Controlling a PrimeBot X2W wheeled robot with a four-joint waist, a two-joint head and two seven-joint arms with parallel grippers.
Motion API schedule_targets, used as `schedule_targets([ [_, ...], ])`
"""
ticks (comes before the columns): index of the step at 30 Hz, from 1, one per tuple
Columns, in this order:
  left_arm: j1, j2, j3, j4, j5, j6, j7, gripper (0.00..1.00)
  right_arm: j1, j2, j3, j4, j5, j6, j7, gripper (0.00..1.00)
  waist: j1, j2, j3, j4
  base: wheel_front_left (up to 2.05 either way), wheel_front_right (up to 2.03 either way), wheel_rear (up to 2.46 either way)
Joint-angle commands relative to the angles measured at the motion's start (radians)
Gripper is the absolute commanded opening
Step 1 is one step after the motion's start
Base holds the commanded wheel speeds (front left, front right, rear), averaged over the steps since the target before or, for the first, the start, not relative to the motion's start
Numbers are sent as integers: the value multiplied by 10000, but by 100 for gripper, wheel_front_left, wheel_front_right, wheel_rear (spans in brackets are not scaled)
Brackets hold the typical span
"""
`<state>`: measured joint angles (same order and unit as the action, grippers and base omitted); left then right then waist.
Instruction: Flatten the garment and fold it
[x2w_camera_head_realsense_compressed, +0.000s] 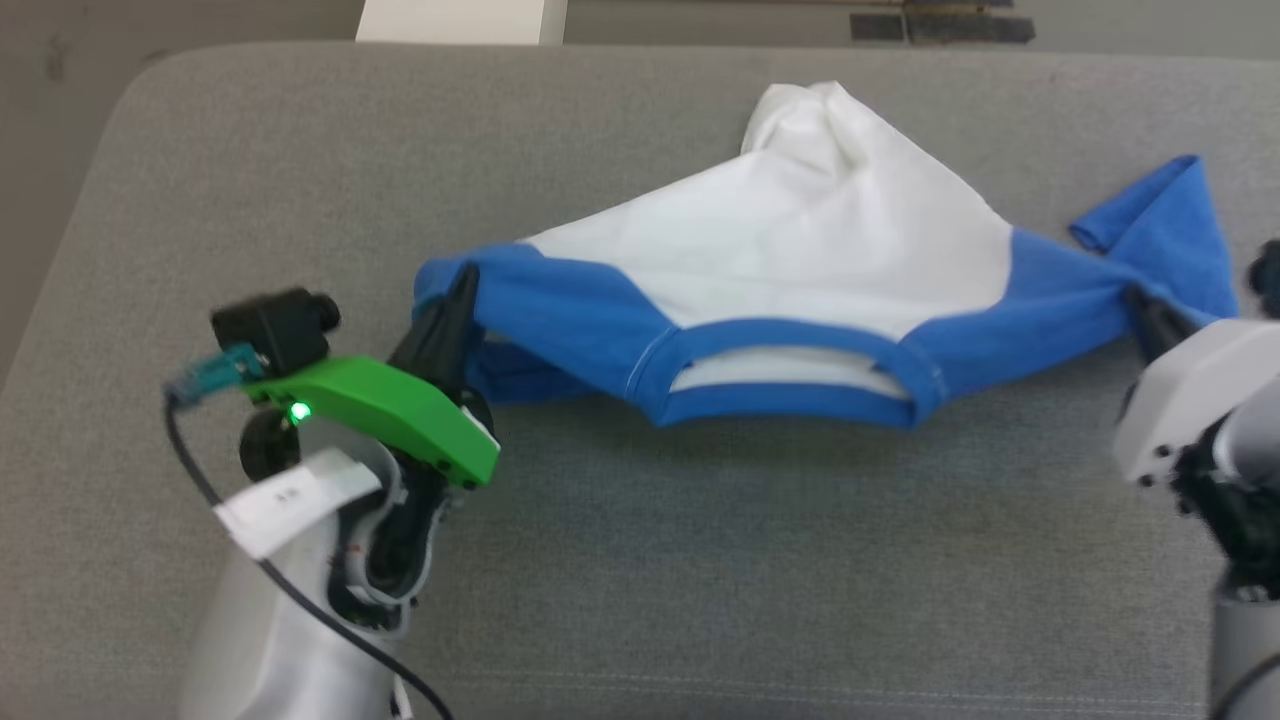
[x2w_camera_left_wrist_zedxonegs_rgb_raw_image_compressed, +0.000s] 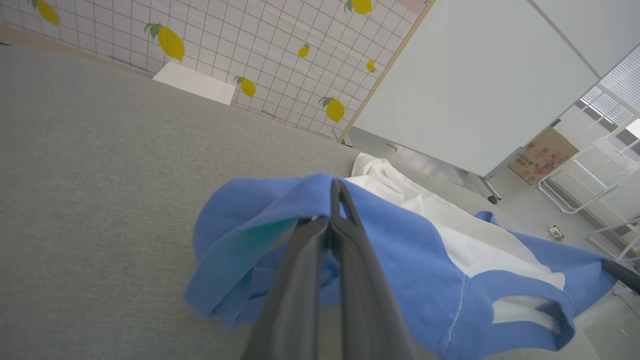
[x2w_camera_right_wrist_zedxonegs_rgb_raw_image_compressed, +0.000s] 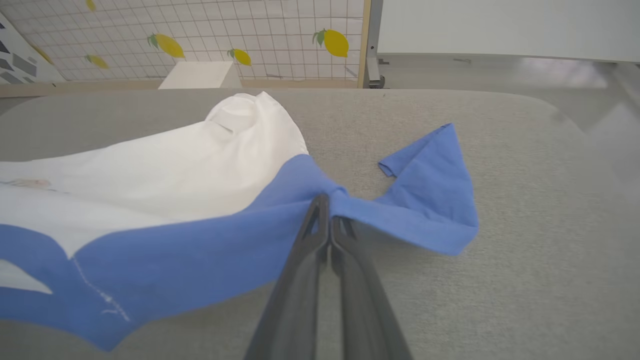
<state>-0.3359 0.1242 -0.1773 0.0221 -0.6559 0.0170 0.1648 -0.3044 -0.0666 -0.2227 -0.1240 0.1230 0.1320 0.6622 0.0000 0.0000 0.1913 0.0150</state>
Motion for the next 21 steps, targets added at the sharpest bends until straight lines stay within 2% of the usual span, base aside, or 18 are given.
schedule_targets([
  [1, -220, 178, 38, -487, -217, -106, 374, 0, 19, -179, -16, -602, -1, -13, 224, 0, 0, 0, -446, -205, 0, 0, 0],
  [4, -648, 113, 172, -1475, -1050, -67, 1272, 0, -189, -578, 29, -1643, 53, -13, 765, 0, 0, 0, -598, -259, 0, 0, 0],
  [6, -1427, 70, 423, -2253, -1704, 241, 2053, 0, -748, -1198, 140, -2284, 103, -13, 1303, 0, 0, 0, -605, -350, 0, 0, 0],
  [10, -2726, -30, 727, -2684, -2243, 769, 2738, 0, -1876, -1957, 407, -2502, 264, -13, 1891, 0, 0, 0, -495, -514, 0, 0, 0],
  [15, -4515, -173, 1140, -2356, -2410, 1425, 2887, 0, -3666, -2844, 876, -1876, 412, -13, 2276, 0, 0, 0, -64, -707, 0, 0, 0],
  [21, -6350, 70, 1315, -1068, -2003, 1706, 2785, 0, -5760, -3429, 1790, -374, 326, -13, 2190, 0, 0, 0, 875, -999, 0, 0, 0],
])
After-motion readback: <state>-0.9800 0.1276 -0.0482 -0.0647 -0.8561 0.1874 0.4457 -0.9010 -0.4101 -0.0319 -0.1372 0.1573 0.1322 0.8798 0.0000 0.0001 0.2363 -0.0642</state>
